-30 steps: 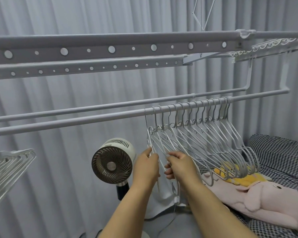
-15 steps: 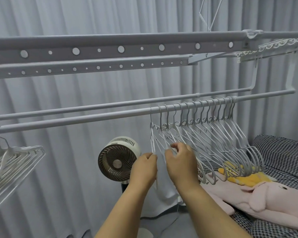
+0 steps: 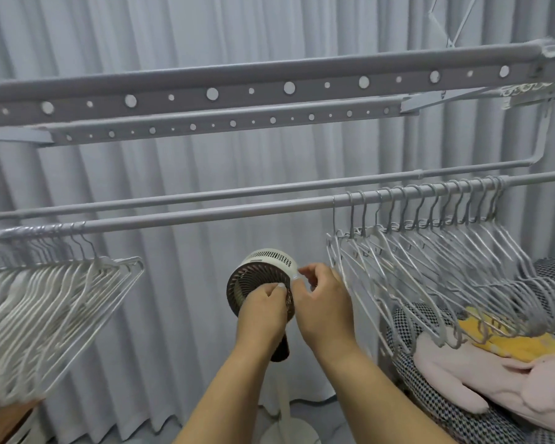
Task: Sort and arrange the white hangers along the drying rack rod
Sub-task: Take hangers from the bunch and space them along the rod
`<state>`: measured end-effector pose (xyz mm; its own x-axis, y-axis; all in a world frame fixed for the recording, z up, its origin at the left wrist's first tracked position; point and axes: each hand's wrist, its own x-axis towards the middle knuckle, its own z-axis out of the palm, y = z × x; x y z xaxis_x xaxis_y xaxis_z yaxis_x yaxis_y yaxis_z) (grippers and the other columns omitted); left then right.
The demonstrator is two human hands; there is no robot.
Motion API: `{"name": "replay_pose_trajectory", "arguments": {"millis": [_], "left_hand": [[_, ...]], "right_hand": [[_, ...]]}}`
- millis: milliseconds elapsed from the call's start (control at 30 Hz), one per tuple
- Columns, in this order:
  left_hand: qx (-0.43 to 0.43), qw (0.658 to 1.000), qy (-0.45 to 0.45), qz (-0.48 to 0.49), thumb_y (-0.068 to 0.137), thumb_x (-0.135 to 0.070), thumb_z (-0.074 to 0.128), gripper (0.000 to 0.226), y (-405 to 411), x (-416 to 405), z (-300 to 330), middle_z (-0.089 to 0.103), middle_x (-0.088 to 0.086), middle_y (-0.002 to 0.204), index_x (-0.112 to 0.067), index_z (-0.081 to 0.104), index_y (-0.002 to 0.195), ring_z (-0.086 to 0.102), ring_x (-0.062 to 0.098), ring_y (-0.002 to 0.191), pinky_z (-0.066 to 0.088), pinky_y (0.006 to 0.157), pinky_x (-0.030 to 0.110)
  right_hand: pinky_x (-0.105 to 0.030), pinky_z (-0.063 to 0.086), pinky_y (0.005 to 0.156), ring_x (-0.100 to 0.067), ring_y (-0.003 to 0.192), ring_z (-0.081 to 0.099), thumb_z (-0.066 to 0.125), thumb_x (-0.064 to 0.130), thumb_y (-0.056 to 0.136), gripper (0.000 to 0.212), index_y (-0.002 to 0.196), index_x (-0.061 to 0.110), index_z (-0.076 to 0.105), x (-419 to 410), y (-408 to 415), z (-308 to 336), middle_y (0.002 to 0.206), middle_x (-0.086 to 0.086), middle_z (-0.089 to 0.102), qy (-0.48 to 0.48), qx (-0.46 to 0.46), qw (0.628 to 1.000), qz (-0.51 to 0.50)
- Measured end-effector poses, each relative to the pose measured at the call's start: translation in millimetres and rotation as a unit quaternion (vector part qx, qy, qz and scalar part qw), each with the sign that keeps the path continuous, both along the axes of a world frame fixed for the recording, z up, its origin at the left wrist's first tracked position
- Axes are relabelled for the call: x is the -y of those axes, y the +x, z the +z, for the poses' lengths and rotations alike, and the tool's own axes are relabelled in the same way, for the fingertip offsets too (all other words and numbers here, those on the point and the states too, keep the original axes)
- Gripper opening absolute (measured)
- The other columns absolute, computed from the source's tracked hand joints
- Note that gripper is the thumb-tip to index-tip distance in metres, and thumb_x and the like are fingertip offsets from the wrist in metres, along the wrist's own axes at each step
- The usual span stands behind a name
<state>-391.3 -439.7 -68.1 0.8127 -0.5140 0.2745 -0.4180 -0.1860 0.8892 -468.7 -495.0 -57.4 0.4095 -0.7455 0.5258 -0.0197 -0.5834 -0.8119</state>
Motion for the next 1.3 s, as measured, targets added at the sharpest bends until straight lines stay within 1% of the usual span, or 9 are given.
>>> {"name": "replay_pose_trajectory", "arguments": {"millis": [233,500,633,767,833,1000,1100,1167,1300], "left_hand": [[0.031,0.992,-0.02,0.123,0.095,-0.022,0.046,0.03,39.7,-71.4,3.5,0.053,-0.004,0.062,-0.016,0.057,0.067,0.047,0.018,0.064,0.037,0.06,0.03],[0.044,0.971,-0.036,0.232,0.095,-0.02,0.048,0.039,91.8,-165.7,4.6,0.036,-0.003,0.05,-0.015,0.039,0.057,0.034,0.019,0.052,0.026,0.053,0.031],[0.09,0.952,-0.021,0.293,0.093,-0.019,0.047,0.03,110.0,-205.6,6.7,0.054,0.016,0.064,-0.002,0.058,0.071,0.049,0.028,0.063,0.034,0.059,0.034],[0.114,0.93,-0.007,0.348,0.091,-0.017,0.045,0.034,129.8,-235.5,5.2,0.047,0.005,0.056,-0.01,0.046,0.058,0.046,0.027,0.063,0.033,0.057,0.034],[0.11,0.924,0.017,0.365,0.091,-0.017,0.043,0.034,139.6,-245.8,4.8,0.052,0.002,0.061,-0.013,0.048,0.058,0.051,0.028,0.076,0.041,0.067,0.037],[0.085,0.92,0.107,0.367,0.094,-0.024,0.037,0.034,158.7,-256.7,-0.3,0.065,0.022,0.094,0.002,0.058,0.09,0.056,0.041,0.1,0.045,0.088,0.049],[0.076,0.925,0.134,0.346,0.094,-0.024,0.037,0.035,165.1,-258.9,-3.1,0.064,0.021,0.09,-0.01,0.05,0.065,0.057,0.04,0.094,0.045,0.083,0.043],[0.064,0.93,0.13,0.339,0.094,-0.023,0.039,0.038,167.1,-260.2,-2.9,0.062,0.023,0.086,-0.016,0.038,0.057,0.054,0.038,0.08,0.043,0.072,0.04],[0.015,0.942,0.108,0.318,0.097,-0.017,0.038,0.033,166.1,-258.6,-0.3,0.049,0.024,0.071,0.004,0.042,0.073,0.04,0.032,0.057,0.026,0.058,0.03]], "right_hand": [[-0.028,0.044,0.081,-0.015,0.096,0.056,0.054,0.03,0.09,0.017,0.102,0.019,0.06,-55.0,57.7,-9.0,0.101,0.005,0.06,0.025,-0.03,0.996,0.075],[-0.023,0.039,0.074,-0.011,0.087,0.057,0.055,0.029,0.091,0.014,0.101,0.02,0.06,-132.3,116.1,-22.9,0.095,0.006,0.063,0.09,-0.059,0.974,0.201],[-0.026,0.041,0.071,-0.013,0.083,0.056,0.056,0.029,0.091,0.007,0.092,0.022,0.057,-165.4,144.3,-28.4,0.083,0.01,0.059,0.133,-0.086,0.957,0.242],[-0.031,0.049,0.076,-0.017,0.087,0.061,0.057,0.028,0.089,0.009,0.093,0.02,0.06,-191.8,170.2,-37.0,0.091,0.002,0.066,0.182,-0.095,0.937,0.284],[-0.033,0.051,0.078,-0.017,0.086,0.061,0.057,0.026,0.089,0.007,0.093,0.02,0.06,-201.4,181.2,-42.7,0.092,0.0,0.066,0.21,-0.098,0.923,0.307],[-0.034,0.05,0.09,-0.02,0.102,0.06,0.054,0.022,0.089,0.028,0.117,0.017,0.055,-219.9,210.1,-50.4,0.112,-0.005,0.063,0.277,-0.116,0.884,0.359],[-0.037,0.049,0.094,-0.022,0.102,0.059,0.053,0.019,0.088,0.039,0.126,0.013,0.051,-227.7,228.6,-53.5,0.117,-0.01,0.061,0.302,-0.135,0.867,0.373],[-0.036,0.05,0.086,-0.021,0.091,0.059,0.052,0.014,0.086,0.043,0.129,0.01,0.048,-230.8,236.9,-52.0,0.106,-0.012,0.063,0.331,-0.139,0.852,0.38],[-0.027,0.04,0.062,-0.018,0.07,0.047,0.043,-0.002,0.091,0.043,0.133,0.0,0.038,-231.3,241.8,-40.9,0.078,-0.009,0.051,0.385,-0.113,0.818,0.412]]}}
